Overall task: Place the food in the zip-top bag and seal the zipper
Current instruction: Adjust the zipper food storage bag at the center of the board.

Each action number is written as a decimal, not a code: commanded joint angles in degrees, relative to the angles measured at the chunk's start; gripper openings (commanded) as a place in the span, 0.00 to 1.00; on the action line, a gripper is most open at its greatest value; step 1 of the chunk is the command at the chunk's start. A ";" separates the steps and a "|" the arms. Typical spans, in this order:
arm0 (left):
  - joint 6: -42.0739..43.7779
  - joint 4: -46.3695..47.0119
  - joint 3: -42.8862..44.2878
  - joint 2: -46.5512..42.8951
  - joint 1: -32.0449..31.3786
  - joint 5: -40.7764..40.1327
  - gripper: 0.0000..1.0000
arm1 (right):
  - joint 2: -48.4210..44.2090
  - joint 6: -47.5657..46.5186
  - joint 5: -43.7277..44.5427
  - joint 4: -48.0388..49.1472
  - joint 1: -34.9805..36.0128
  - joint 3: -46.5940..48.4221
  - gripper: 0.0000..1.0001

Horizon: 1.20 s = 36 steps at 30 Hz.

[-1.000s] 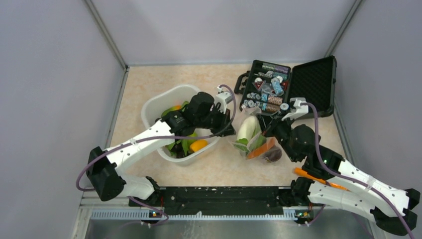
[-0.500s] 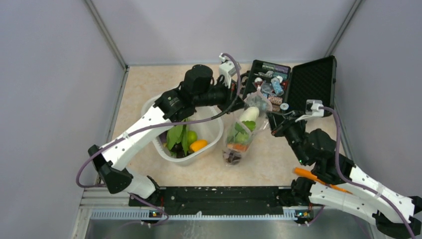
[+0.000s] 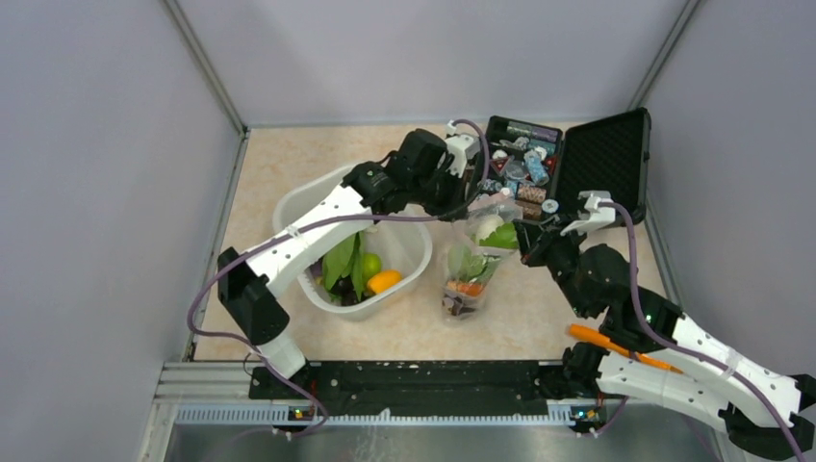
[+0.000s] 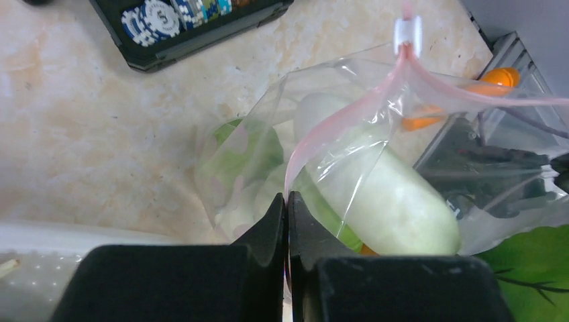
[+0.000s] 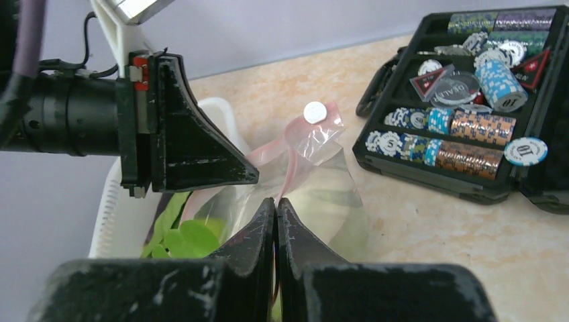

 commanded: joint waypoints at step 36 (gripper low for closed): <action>-0.22 9.11 -8.29 -12.86 1.04 -7.98 0.00 | 8.66 -8.13 -7.39 8.97 -0.38 7.69 0.00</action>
